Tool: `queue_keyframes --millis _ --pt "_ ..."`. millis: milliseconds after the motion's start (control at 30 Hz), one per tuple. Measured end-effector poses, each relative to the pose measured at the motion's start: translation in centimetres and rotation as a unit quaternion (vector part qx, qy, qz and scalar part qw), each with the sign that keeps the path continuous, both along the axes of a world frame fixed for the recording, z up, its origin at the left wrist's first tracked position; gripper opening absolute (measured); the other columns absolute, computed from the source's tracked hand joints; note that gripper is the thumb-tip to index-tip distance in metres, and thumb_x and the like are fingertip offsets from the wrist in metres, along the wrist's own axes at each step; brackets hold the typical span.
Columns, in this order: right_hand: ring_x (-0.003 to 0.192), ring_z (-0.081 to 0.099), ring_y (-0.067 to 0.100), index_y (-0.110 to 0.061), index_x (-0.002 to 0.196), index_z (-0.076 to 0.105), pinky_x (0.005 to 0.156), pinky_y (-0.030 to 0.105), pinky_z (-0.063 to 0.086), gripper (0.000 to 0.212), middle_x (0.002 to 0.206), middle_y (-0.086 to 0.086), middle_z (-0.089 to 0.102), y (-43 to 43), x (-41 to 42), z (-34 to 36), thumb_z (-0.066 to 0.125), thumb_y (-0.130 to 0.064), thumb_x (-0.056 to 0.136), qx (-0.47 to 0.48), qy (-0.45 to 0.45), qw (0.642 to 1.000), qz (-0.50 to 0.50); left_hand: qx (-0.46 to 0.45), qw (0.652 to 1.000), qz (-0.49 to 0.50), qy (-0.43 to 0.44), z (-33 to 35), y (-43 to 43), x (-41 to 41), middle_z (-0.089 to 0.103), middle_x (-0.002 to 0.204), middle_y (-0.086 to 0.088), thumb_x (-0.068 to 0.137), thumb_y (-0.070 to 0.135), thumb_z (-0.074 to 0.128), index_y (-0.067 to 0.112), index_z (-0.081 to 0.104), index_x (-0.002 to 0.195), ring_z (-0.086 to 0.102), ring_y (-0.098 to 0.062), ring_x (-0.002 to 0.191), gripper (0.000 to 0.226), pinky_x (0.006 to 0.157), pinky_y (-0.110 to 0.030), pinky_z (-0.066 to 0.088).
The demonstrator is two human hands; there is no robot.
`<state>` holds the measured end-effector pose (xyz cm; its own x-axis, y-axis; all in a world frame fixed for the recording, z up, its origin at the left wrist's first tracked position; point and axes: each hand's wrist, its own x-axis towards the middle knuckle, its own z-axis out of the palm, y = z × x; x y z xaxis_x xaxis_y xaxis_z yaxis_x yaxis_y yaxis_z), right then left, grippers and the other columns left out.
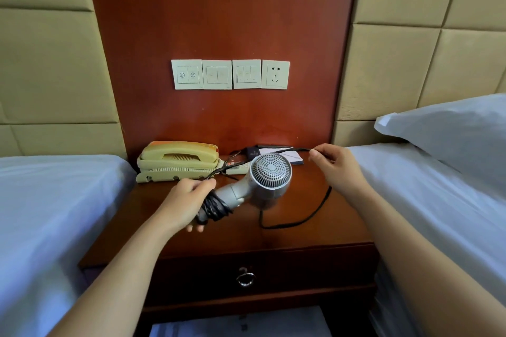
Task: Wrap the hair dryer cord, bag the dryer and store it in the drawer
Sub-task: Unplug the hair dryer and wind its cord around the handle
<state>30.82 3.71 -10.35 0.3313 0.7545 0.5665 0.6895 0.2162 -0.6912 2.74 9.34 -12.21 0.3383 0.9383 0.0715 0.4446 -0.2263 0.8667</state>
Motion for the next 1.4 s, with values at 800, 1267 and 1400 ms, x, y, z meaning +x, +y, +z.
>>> queue_keyframes --millis 800,1267,1400 --pt "0.109 0.057 0.023 -0.030 0.131 0.049 0.092 0.034 0.042 0.040 0.122 -0.001 0.054 0.3 -3.8 -2.5 0.050 -0.042 0.092 -0.260 -0.301 0.916 0.050 -0.139 0.930 0.082 -0.329 -0.8 1.5 0.4 0.060 0.063 -0.023 0.100 0.028 0.026 -0.009 0.059 0.082 0.041 -0.020 0.030 0.053 0.032 -0.019 0.033" --pt "0.091 0.063 0.014 -0.011 0.131 0.050 0.088 0.028 0.045 0.037 0.110 0.006 0.067 1.4 -9.9 -3.5 0.044 -0.025 0.097 -0.241 -0.057 0.947 0.206 -0.214 0.899 -0.032 -0.381 0.5 -0.9 2.7 0.057 0.053 -0.016 0.100 0.028 0.021 -0.006 0.056 0.084 0.036 -0.017 0.028 0.051 0.031 -0.015 0.027" --pt "0.060 0.045 0.012 -0.017 0.081 0.068 0.057 0.023 0.037 0.022 0.067 0.001 0.057 1.7 -9.8 -3.4 0.052 -0.026 0.093 -0.210 -0.082 0.957 0.185 -0.227 0.889 -0.031 -0.396 0.6 -0.7 2.1 0.056 0.049 -0.012 0.099 0.030 0.022 -0.004 0.056 0.080 0.036 -0.016 0.026 0.052 0.031 -0.013 0.027"
